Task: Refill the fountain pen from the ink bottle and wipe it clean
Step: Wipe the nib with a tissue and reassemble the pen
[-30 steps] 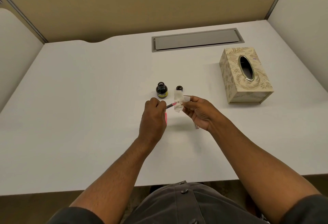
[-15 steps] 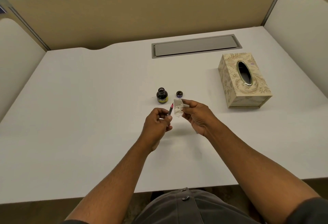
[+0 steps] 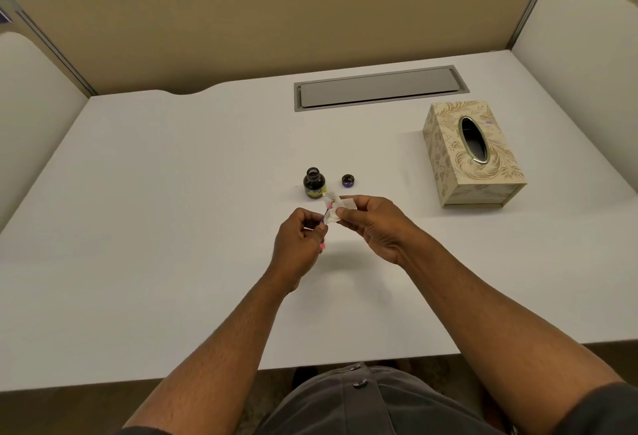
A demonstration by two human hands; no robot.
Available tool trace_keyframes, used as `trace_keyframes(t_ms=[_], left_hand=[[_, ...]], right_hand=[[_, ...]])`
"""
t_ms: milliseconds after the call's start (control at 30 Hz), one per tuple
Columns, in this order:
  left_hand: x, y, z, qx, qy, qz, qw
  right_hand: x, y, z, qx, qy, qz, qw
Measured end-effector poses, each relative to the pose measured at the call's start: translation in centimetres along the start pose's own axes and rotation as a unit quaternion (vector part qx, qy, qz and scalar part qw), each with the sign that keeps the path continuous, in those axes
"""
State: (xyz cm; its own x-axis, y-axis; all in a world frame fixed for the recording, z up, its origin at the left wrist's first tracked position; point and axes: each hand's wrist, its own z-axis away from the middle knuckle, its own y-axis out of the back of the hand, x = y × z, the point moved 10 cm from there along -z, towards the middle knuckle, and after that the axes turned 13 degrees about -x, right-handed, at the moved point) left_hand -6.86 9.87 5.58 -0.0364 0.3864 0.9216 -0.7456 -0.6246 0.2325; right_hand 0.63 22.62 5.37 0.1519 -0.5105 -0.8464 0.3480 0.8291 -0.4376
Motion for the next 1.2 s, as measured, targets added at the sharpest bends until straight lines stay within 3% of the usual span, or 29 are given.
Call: trace_keyframes(t_ms=[300,533,733,933,1200], left_hand=[[0.8,-0.3,0.5,-0.02,-0.034,-0.063,0.997],[1.1,-0.3,0.4,-0.033,-0.039,-0.112,0.992],[0.2,-0.7,0.3,-0.056,-0.008,-0.069,0.996],[0.0,-0.1,0.5,-0.03,0.011,-0.036,0.999],[0.9,0.1,0.9,0.015,-0.018,-0.104,0.994]], right_hand=[[-1.2,0.7,0.7,0.024,-0.014,0.227,0.973],[-2.5,0.7,1.0,0.048,-0.013,0.325,0.944],[-2.4,0.9,0.7,0.056,-0.027,0.398,0.915],[-3.4,3.0,1.4,0.158,0.017,0.365,0.917],[-0.8,1.0,0.8,0.05,-0.003,0.259,0.965]])
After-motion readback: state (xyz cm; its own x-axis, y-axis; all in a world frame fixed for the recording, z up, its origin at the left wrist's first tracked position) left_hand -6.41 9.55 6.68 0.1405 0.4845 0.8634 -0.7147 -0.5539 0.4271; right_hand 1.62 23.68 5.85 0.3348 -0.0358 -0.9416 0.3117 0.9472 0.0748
